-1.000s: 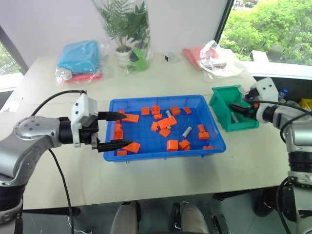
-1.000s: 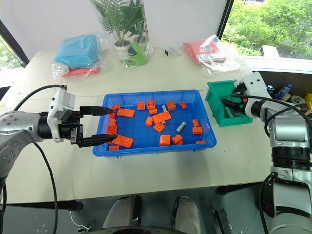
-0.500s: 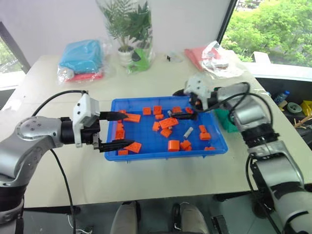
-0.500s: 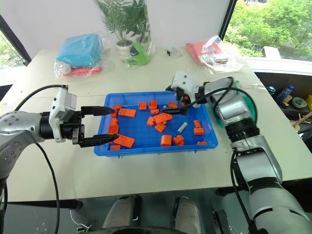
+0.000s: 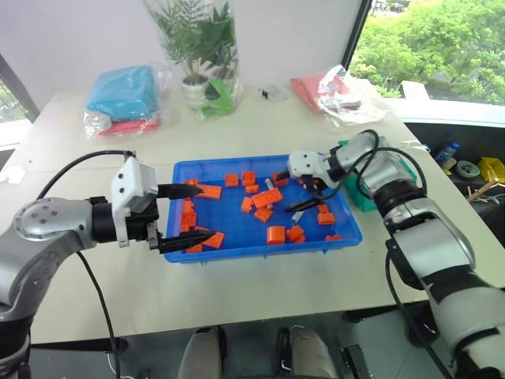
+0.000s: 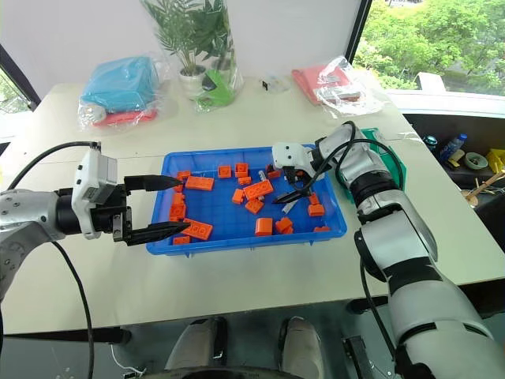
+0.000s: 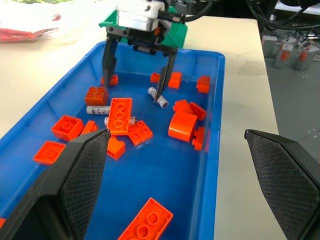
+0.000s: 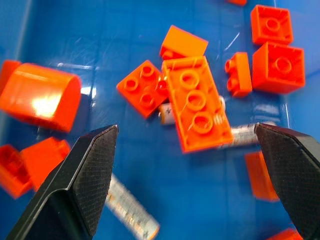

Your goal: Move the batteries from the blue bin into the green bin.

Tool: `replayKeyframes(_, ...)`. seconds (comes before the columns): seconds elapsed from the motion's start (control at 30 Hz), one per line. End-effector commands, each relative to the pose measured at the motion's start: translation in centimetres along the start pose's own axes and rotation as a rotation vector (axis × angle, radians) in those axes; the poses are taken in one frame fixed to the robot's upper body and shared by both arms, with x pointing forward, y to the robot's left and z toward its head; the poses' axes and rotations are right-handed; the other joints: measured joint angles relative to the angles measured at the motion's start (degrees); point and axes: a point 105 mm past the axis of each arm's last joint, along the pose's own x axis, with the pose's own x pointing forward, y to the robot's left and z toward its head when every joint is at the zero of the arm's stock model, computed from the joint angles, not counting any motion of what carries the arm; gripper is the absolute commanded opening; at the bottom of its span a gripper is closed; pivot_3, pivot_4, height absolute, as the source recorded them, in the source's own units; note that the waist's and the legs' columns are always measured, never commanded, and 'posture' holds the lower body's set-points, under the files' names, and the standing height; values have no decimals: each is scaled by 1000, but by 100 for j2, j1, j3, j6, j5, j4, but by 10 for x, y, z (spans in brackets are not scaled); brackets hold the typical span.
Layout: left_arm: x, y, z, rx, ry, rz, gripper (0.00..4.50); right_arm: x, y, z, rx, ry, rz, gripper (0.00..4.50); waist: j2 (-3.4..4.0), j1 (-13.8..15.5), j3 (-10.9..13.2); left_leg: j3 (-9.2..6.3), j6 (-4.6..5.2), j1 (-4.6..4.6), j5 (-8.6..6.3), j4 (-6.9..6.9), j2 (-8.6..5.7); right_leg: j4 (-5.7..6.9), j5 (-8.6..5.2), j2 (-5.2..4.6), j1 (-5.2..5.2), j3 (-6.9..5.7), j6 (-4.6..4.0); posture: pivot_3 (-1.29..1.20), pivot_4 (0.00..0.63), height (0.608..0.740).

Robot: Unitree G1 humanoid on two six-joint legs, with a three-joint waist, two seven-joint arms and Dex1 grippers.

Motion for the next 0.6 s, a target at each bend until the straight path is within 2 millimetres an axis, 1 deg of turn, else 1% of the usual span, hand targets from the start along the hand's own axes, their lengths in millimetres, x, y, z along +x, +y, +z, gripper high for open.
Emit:
replayKeyframes(0.03,-6,-2,11,43,-19,21,4500,-2,-9,10,-52,-3,-25,4479,3,3,2,0,0,0,0,1,0,0,1,0,0,0,-1,0,150,672)
replayKeyframes(0.2,-8,-2,12,46,-18,31,4500,6,-8,5,-63,36,-27,4479,6,-1,4,-1,-1,0,0,2,-1,0,0,0,0,0,-2,0,150,672)
replayKeyframes(0.4,-7,-3,14,49,-19,30,4500,14,-10,5,-51,49,-44,4479,6,-10,3,-1,-1,0,0,1,-1,3,5,1,-1,1,-9,0,150,672)
replayKeyframes(0.47,-6,-3,15,50,-20,30,4500,16,-10,5,-47,48,-47,3970,6,-3,4,-1,0,0,0,3,-1,3,6,0,1,1,-9,0,150,672)
replayKeyframes(0.5,-6,-3,16,52,-22,30,4500,17,-10,5,-46,45,-48,3644,6,-3,4,-1,-1,0,0,4,-1,3,5,0,1,1,-9,0,150,672)
replayKeyframes(0.53,-6,-3,16,52,-23,30,4500,17,-10,6,-44,42,-49,3207,6,-4,4,-1,-1,0,0,4,-1,3,5,0,2,1,-9,0,150,672)
replayKeyframes(0.6,-6,-2,17,54,-26,30,4500,18,-10,6,-36,32,-47,2182,6,-7,3,-1,-1,0,0,4,-1,3,5,0,2,2,-9,0,150,672)
